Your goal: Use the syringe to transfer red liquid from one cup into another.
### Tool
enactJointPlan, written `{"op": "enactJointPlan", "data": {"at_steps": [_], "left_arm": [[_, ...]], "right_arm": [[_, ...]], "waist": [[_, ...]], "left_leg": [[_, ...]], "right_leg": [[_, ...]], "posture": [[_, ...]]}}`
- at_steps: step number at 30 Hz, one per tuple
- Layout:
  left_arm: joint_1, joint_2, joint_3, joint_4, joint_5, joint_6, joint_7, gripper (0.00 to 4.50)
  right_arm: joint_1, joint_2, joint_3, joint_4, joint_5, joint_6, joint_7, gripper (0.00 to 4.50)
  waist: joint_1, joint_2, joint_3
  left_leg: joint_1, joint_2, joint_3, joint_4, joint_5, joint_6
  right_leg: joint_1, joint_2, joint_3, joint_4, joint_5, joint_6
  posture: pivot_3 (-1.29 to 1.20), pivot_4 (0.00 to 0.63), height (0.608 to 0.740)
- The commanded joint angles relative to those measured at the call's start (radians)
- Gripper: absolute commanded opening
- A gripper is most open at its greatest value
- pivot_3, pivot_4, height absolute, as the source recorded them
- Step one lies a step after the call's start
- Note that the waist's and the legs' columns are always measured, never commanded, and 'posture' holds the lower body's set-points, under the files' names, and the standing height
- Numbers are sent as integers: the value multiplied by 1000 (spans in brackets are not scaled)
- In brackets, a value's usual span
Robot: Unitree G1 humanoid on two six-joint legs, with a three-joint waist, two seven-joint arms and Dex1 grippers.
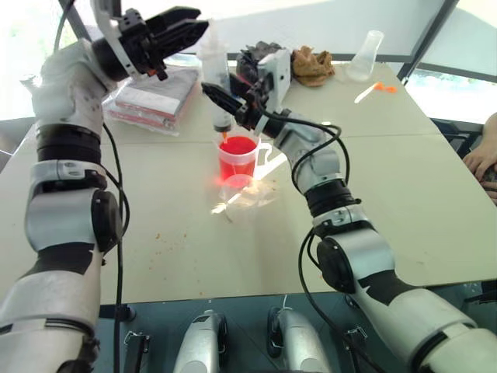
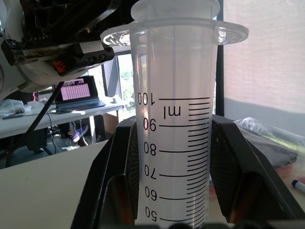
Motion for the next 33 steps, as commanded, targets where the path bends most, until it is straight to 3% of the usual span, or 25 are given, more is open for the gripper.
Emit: {"op": "enactJointPlan", "data": {"at_steps": [1,17,33], "left_arm": [[-33,-23,-30,36,54,-73,9,1622],[-67,-83,-59,190,170,-226,3,1622],[-106,-126,20,244,142,-244,96,1622]], "right_arm": [[0,14,24,-60,-9,-26,7,1431],[48,22,57,-71,-48,-67,-4,1431],[122,64,95,-28,-105,-126,-2,1431]], "waist": [[1,0,0],[0,0,0],[-1,0,0]], "left_leg": [[0,0,0,0,0,0],[0,0,0,1,0,0],[0,0,0,1,0,0]], "right_leg": [[0,0,0,0,0,0],[-1,0,0,1,0,0],[-1,0,0,4,0,0]], "posture": [[0,150,740],[0,150,740],[0,150,740]]}}
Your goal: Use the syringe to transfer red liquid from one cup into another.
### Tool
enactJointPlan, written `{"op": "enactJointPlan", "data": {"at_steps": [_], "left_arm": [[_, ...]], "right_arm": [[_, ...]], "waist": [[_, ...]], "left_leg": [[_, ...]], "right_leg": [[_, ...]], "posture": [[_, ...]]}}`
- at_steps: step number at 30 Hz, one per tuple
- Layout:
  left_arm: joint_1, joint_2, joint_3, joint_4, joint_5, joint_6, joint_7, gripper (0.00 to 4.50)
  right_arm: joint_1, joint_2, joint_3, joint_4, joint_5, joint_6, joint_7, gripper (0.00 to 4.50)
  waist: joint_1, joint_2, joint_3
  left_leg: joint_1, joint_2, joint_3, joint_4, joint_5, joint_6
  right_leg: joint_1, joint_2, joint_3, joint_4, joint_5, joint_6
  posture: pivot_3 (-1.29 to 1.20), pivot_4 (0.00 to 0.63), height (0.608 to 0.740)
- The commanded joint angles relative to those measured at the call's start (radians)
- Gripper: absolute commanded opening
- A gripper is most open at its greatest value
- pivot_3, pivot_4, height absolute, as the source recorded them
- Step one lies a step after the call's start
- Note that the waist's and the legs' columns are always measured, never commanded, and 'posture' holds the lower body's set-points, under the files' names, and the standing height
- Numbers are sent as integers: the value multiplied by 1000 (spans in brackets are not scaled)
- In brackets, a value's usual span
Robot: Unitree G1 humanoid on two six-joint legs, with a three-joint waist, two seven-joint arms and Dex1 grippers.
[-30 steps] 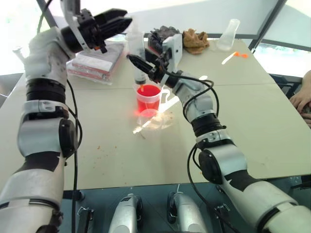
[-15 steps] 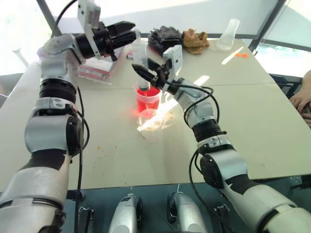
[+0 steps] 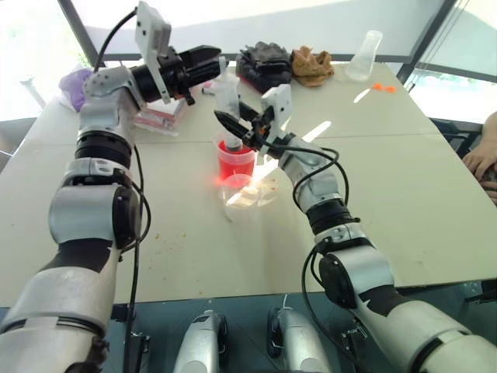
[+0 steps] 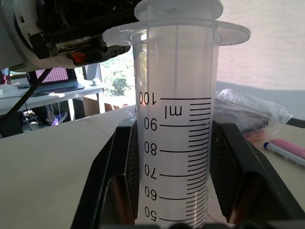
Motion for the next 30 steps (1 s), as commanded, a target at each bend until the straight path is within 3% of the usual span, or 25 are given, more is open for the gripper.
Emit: {"op": "enactJointPlan", "data": {"at_steps": [1,30], "left_arm": [[-71,-25,36,-18,-30,-10,44,1622],[-157,-32,155,5,-95,36,111,1622]], "right_arm": [[1,55,68,-19,-21,-29,37,1431],[62,84,96,-33,-29,-23,28,1431]], "waist": [[0,0,0],[0,0,0]], "left_leg": [[0,0,0,0,0,0],[1,0,0,0,0,-1]], "right_leg": [[0,0,0,0,0,0],[0,0,0,2,0,0]], "posture": [[0,150,740],[0,150,740]]}}
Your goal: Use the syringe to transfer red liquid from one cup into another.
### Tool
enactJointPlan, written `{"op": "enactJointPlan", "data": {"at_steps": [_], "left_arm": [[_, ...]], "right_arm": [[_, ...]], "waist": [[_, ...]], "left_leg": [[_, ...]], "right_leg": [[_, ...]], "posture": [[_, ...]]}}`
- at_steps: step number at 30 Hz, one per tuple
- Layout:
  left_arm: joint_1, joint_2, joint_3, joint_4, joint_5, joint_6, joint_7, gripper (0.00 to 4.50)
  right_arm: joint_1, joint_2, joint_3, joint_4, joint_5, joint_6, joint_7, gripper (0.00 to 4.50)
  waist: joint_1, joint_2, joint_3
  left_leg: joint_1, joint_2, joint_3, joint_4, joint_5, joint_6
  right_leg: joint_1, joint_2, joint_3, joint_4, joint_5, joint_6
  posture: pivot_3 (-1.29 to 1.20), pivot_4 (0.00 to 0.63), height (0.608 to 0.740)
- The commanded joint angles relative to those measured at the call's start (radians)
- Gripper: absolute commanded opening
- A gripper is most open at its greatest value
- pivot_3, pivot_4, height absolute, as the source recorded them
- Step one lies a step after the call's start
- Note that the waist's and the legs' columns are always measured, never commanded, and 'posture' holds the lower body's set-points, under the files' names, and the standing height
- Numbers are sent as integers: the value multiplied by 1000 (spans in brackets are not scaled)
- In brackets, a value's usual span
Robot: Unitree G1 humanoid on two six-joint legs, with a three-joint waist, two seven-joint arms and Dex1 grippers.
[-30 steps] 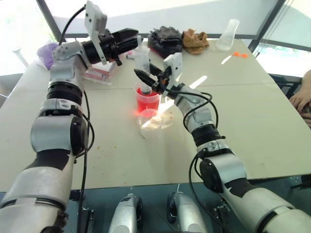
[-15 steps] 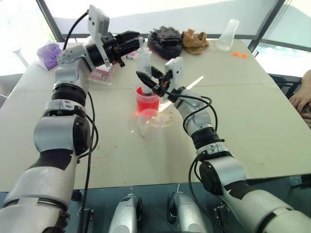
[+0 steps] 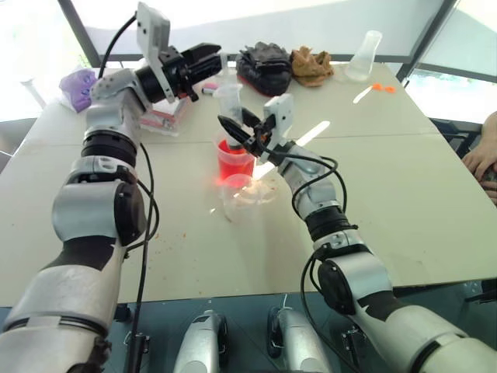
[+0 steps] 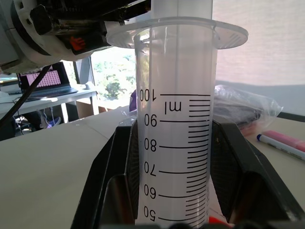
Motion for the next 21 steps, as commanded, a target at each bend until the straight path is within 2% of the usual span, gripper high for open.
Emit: {"op": "enactJointPlan", "data": {"at_steps": [1,5,11,21], "left_arm": [[-128,-8,83,-51,-88,-7,78,1622],[-120,-1,68,-57,-64,-10,62,1622],[-45,30,-32,-97,27,-62,-27,1622],[109,152,-63,-256,12,77,-150,1622]], "right_arm": [[20,67,99,-23,-30,5,58,1431],[17,69,98,-24,-28,6,55,1431],[-33,69,56,-18,-2,13,29,1431],[-171,20,-45,24,52,-7,-22,1431]], "waist": [[0,0,0],[0,0,0],[0,0,0],[-4,0,0]], "left_leg": [[0,0,0,0,0,0],[0,0,0,0,0,0],[0,0,0,0,0,0],[1,0,0,0,0,-1]], "right_leg": [[0,0,0,0,0,0],[0,0,0,0,0,0],[0,0,0,0,0,0],[-1,0,1,2,0,0]], "posture": [[0,150,740],[0,150,740],[0,150,740],[0,150,740]]}}
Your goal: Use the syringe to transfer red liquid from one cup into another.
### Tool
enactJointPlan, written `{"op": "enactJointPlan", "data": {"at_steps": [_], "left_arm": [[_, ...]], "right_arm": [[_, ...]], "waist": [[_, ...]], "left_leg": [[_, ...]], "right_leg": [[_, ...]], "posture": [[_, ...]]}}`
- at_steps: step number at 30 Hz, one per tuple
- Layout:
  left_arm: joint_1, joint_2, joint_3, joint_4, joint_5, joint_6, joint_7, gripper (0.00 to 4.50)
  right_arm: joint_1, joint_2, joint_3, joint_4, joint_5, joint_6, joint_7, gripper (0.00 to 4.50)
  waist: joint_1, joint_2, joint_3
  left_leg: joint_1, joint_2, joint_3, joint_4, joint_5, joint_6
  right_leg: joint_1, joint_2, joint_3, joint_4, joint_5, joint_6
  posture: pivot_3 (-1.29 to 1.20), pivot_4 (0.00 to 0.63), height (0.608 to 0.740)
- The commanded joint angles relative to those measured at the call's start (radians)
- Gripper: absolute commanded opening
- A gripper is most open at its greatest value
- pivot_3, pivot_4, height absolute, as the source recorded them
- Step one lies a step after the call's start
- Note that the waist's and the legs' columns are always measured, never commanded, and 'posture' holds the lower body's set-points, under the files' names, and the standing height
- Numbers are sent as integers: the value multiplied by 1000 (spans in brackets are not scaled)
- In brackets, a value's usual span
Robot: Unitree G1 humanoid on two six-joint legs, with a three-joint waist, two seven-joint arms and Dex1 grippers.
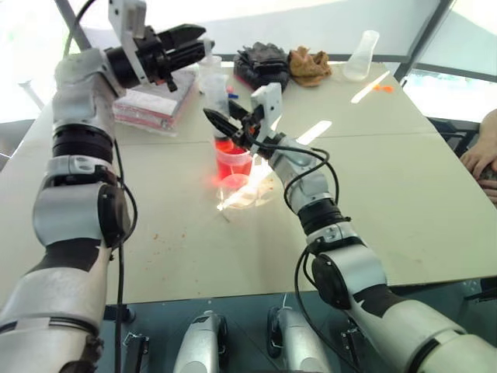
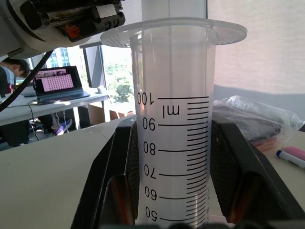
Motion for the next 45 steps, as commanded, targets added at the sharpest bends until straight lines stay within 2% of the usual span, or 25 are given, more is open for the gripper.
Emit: {"op": "enactJointPlan", "data": {"at_steps": [1,7,12,15,21,26,28,33,39,45], "left_arm": [[73,52,-15,-76,-11,75,-42,1622],[194,106,8,-231,-59,181,-16,1622],[265,136,98,-367,-169,347,67,1622],[349,148,121,-521,-230,449,107,1622],[541,174,139,-828,-331,605,172,1622],[607,176,161,-956,-395,662,244,1622],[610,174,164,-976,-405,660,269,1622],[552,163,155,-961,-434,654,301,1622],[409,145,110,-894,-465,650,262,1622],[312,93,52,-850,-466,628,231,1622]], "right_arm": [[-87,-13,-49,-30,48,-22,-20,1431],[-77,-26,-53,-54,58,-11,-18,1431],[-60,-32,-48,-79,60,-3,-15,1431],[-58,-37,-51,-120,73,21,-20,1431],[-20,-88,-54,-446,167,232,-48,1431],[103,-142,-36,-788,258,485,-129,1431],[169,-160,-32,-914,310,595,-169,1431],[270,-137,-22,-1056,384,740,-279,1431],[378,-79,35,-1094,371,741,-342,1431],[406,-72,86,-1084,347,703,-334,1431]], "waist": [[0,0,0],[4,0,0],[3,0,0],[2,0,0],[7,0,0],[11,-1,-1],[10,-1,-1],[8,-1,-1],[10,-1,-1],[10,-1,-1]], "left_leg": [[0,0,0,0,0,0],[0,0,0,0,0,0],[0,0,-1,0,0,0],[1,0,-2,0,0,0],[1,1,-3,0,0,0],[2,0,-3,0,0,0],[3,0,-3,0,0,0],[5,0,-2,0,-2,3],[7,0,-2,0,-2,3],[7,0,-2,0,-2,3]], "right_leg": [[0,0,0,0,0,0],[0,0,1,1,0,0],[0,0,2,1,0,0],[0,0,2,1,0,0],[0,-1,3,2,0,0],[1,-1,3,2,0,0],[2,-1,3,2,0,0],[2,-1,4,2,0,0],[3,1,4,2,0,-1],[4,1,5,2,0,-1]], "posture": [[0,150,740],[0,150,740],[0,150,740],[0,150,740],[0,150,740],[0,150,740],[0,150,740],[0,150,740],[0,150,740],[0,150,740]]}}
